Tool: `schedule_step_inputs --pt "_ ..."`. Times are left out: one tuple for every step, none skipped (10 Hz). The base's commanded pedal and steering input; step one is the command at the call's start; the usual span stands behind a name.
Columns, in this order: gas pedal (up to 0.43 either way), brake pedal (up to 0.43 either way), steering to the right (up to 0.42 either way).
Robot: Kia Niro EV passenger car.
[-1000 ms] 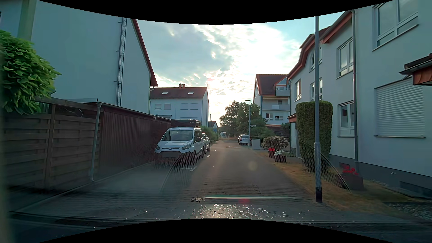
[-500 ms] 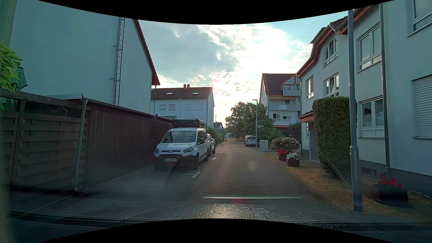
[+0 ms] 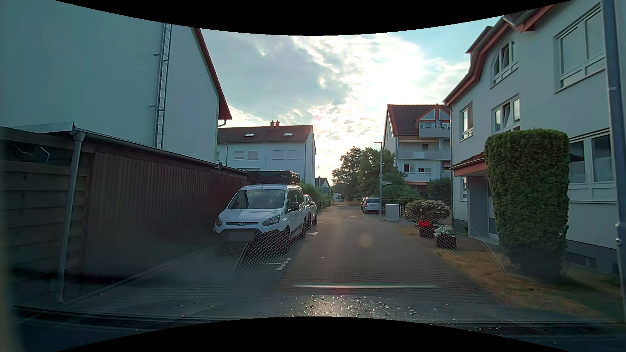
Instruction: Follow the waypoints while adhering to traffic rules and regulations
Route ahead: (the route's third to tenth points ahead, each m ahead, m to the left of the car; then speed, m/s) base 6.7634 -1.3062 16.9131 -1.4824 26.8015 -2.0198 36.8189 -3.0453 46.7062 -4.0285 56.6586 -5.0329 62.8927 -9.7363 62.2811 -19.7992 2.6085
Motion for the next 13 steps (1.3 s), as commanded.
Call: schedule_step_inputs --pt "0.138 0.0 -0.028" --pt "0.138 0.0 -0.014" --pt "0.138 0.0 -0.001" --pt "0.138 0.0 0.013" --pt "0.138 0.0 0.029" --pt "0.13 0.0 0.049" --pt "0.118 0.0 0.065" --pt "0.067 0.0 0.084" --pt "0.0 0.0 0.097" --pt "0.0 0.0 0.103" --pt "0.0 0.0 0.103" --pt "0.0 0.0 0.103" --pt "0.0 0.0 0.101"
